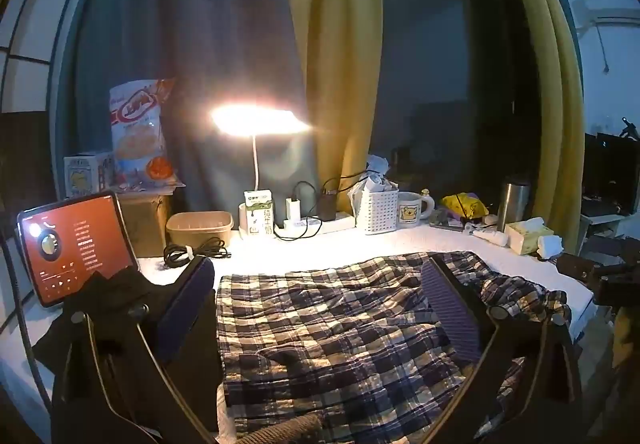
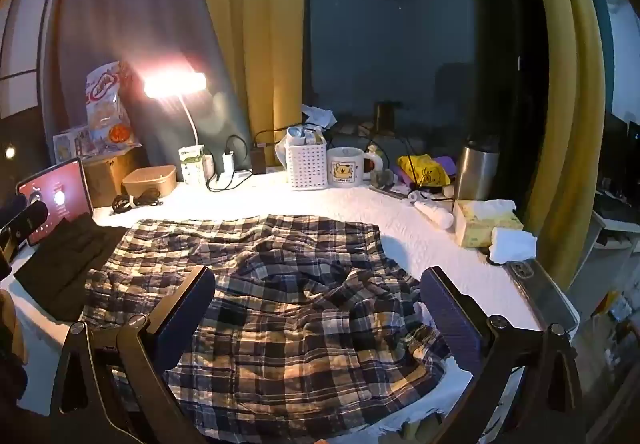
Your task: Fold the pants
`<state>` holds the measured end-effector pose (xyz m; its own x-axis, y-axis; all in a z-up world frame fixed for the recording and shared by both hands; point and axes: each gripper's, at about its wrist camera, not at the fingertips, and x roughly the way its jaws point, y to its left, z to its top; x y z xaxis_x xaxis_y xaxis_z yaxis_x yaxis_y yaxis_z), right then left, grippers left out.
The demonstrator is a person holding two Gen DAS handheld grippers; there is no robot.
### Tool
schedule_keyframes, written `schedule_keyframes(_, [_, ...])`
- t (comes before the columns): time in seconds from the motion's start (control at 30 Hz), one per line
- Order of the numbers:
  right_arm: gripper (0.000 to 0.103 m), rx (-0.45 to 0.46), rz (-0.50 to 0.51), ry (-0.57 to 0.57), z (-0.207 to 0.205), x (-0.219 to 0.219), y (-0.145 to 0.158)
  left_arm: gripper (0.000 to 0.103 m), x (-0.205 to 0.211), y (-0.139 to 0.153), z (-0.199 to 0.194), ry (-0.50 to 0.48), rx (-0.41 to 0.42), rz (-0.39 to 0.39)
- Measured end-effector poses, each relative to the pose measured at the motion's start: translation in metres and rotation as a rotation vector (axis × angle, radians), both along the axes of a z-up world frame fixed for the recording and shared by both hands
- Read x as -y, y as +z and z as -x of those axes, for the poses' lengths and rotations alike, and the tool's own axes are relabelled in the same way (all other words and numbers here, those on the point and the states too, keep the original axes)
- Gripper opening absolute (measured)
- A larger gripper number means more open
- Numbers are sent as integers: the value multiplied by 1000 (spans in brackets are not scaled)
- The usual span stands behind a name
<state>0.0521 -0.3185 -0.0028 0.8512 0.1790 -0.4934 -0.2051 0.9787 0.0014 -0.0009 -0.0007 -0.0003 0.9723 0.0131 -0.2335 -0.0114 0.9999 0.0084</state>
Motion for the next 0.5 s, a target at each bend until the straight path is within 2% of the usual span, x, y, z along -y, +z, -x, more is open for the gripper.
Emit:
schedule_keyframes(0.17, [103, -5, -12, -3, 0, -1, 1, 102, 2, 0, 7, 35, 0, 3])
schedule_keyframes(0.27, [103, -2, -8, 1, 2, -1, 3, 102, -9, 5, 6, 21, -20, 40])
schedule_keyframes(0.5, [103, 1, 4, 2, 3, -7, 9, 102, -10, 2, 5, 26, -25, 49])
